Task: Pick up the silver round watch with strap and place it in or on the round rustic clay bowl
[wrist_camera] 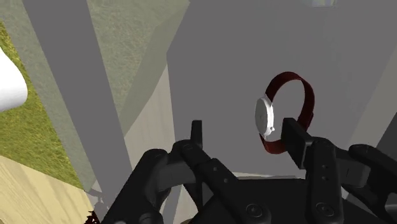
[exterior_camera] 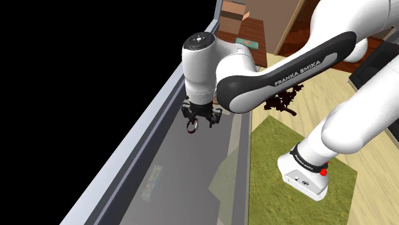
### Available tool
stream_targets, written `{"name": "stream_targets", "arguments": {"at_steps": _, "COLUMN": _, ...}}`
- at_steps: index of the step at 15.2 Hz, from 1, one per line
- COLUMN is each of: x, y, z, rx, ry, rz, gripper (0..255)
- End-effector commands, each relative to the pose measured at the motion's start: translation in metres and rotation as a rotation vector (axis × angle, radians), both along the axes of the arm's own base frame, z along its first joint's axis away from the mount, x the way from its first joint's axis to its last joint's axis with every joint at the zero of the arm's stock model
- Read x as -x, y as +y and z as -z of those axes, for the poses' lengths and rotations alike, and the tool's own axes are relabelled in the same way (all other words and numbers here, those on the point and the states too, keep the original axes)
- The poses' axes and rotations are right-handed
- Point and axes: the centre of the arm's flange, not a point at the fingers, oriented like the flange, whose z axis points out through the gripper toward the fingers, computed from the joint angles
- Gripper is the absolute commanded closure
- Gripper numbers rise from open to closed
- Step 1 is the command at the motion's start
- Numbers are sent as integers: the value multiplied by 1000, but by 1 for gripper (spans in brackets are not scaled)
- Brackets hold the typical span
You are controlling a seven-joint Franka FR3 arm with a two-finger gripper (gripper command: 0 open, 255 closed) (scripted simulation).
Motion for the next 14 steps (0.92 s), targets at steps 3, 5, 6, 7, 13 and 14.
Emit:
{"name": "stream_targets", "arguments": {"at_steps": 3, "x": -13, "y": 5, "z": -6, "rx": -67, "ry": -58, "rz": -10, "gripper": 255}}
{"name": "stream_targets", "arguments": {"at_steps": 5, "x": -13, "y": 7, "z": -7, "rx": -67, "ry": -58, "rz": -10, "gripper": 255}}
{"name": "stream_targets", "arguments": {"at_steps": 6, "x": -8, "y": 3, "z": -1, "rx": -66, "ry": -57, "rz": -10, "gripper": 255}}
{"name": "stream_targets", "arguments": {"at_steps": 7, "x": -8, "y": 3, "z": -6, "rx": -66, "ry": -57, "rz": -10, "gripper": 255}}
{"name": "stream_targets", "arguments": {"at_steps": 13, "x": -40, "y": -64, "z": -39, "rx": -391, "ry": 92, "rz": 31, "gripper": 0}}
{"name": "stream_targets", "arguments": {"at_steps": 14, "x": -39, "y": -63, "z": -33, "rx": -391, "ry": 92, "rz": 31, "gripper": 0}}
